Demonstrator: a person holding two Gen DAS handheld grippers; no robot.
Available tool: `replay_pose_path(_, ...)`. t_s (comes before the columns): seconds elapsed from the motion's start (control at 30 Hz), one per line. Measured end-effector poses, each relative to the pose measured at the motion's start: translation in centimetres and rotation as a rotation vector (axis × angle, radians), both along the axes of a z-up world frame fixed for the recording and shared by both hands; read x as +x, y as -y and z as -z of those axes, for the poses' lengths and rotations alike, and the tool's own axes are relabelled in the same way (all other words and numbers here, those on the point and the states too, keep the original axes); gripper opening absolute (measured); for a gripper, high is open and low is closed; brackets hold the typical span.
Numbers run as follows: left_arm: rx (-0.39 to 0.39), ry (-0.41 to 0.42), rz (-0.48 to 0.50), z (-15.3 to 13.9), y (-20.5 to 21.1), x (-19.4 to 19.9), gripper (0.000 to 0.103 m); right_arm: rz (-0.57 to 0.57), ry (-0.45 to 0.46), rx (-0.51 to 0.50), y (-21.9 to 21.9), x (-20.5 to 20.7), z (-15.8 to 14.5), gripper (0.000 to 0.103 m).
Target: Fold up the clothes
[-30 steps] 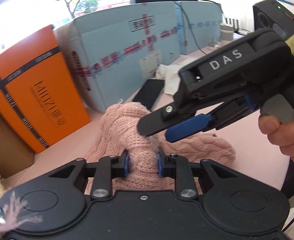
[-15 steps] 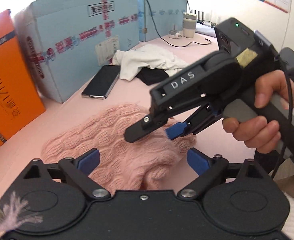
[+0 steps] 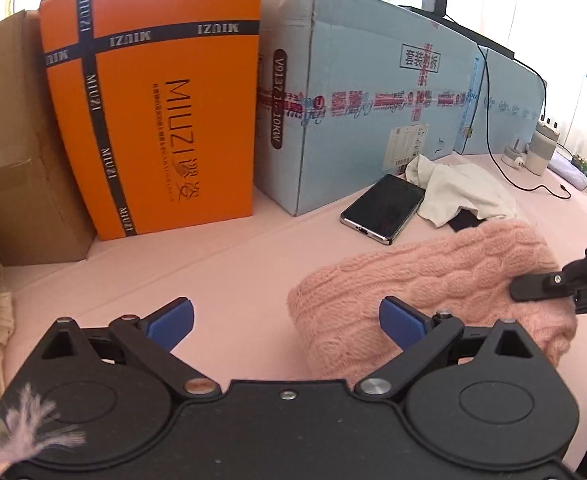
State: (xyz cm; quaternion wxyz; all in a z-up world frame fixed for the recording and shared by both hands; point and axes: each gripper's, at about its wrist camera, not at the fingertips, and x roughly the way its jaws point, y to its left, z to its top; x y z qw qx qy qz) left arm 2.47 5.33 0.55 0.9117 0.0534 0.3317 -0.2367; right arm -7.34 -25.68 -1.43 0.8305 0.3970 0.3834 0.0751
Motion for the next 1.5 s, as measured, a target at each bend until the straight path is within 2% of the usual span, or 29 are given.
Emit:
replay_pose_path(0.1, 0.053, -0.018, 0.039, 1.7, 1.7, 0.8, 0.102, 0.035, -0.059, -0.049, 0.4, -0.4, 1.2, 0.020)
replay_pose_path(0.17, 0.099, -0.028, 0.044, 3.0, 2.7, 1.6, 0.103, 0.062, -0.107, -0.105, 0.2, -0.5, 2.0, 0.030)
replay_pose_path(0.23, 0.131, -0.018, 0.021, 3.7, 3.2, 2.2, 0.103, 0.080, -0.142, -0.155, -0.1, -0.5, 2.5, 0.049)
replay_pose_path(0.3, 0.160, -0.023, 0.001, 4.3, 3.6, 3.0, 0.103, 0.073, -0.155, -0.170, -0.2, -0.3, 3.0, 0.059)
replay_pose_path(0.37, 0.199, -0.048, -0.003, 5.4, 3.8, 3.7, 0.103, 0.066, -0.168, -0.185, -0.3, -0.2, 3.5, 0.062)
replay_pose_path(0.4, 0.207, -0.057, -0.008, 5.9, 3.9, 3.9, 0.103, 0.062, -0.175, -0.192, -0.3, -0.1, 3.8, 0.067)
replay_pose_path(0.6, 0.171, -0.079, -0.031, 6.3, 3.4, 4.5, 0.103, 0.030, -0.146, -0.264, -1.5, -0.1, 3.9, 0.076)
replay_pose_path(0.73, 0.050, -0.125, -0.058, 4.4, 1.7, 4.3, 0.103, 0.049, -0.164, -0.251, -1.2, -0.3, 3.1, 0.076)
replay_pose_path(0.83, -0.060, -0.170, -0.064, 2.6, 0.2, 3.4, 0.103, 0.089, -0.178, -0.163, -0.3, -1.4, 2.5, 0.076)
replay_pose_path(0.97, -0.197, -0.328, 0.044, 2.3, -0.5, 2.9, 0.103, 0.128, -0.231, -0.025, 0.3, -2.9, 2.9, 0.078)
replay_pose_path(1.03, -0.204, -0.409, 0.087, 3.4, 0.2, 2.8, 0.103, 0.145, -0.254, 0.028, 0.0, -3.3, 3.6, 0.081)
replay_pose_path(1.13, -0.166, -0.475, 0.071, 5.5, 1.4, 2.7, 0.103, 0.167, -0.285, 0.098, -0.6, -3.3, 4.7, 0.082)
replay_pose_path(1.23, -0.170, -0.478, 0.028, 6.0, 2.0, 2.6, 0.102, 0.159, -0.264, 0.096, -1.8, -2.4, 4.8, 0.082)
replay_pose_path(1.27, -0.151, -0.469, 0.024, 5.8, 2.4, 2.6, 0.099, 0.165, -0.259, 0.090, -2.0, -2.1, 4.8, 0.081)
replay_pose_path(1.3, -0.146, -0.461, 0.026, 5.7, 2.8, 2.5, 0.093, 0.171, -0.254, 0.083, -2.3, -1.8, 4.8, 0.074)
replay_pose_path(1.33, -0.152, -0.461, 0.038, 5.5, 3.1, 2.5, 0.077, 0.179, -0.250, 0.069, -2.4, -1.4, 4.6, 0.061)
replay_pose_path(1.37, -0.157, -0.461, 0.047, 5.2, 3.4, 2.5, 0.068, 0.188, -0.250, 0.057, -2.5, -1.1, 4.5, 0.057)
replay_pose_path(1.4, -0.153, -0.450, 0.052, 4.9, 3.8, 2.4, 0.064, 0.190, -0.243, 0.049, -2.5, -0.9, 4.3, 0.047)
replay_pose_path(1.47, -0.149, -0.415, 0.067, 3.9, 4.4, 2.2, 0.050, 0.175, -0.209, 0.026, -2.2, -0.6, 3.8, 0.041)
replay_pose_path(1.5, -0.153, -0.398, 0.074, 3.3, 4.7, 2.2, 0.048, 0.169, -0.191, 0.014, -2.1, -0.5, 3.4, 0.038)
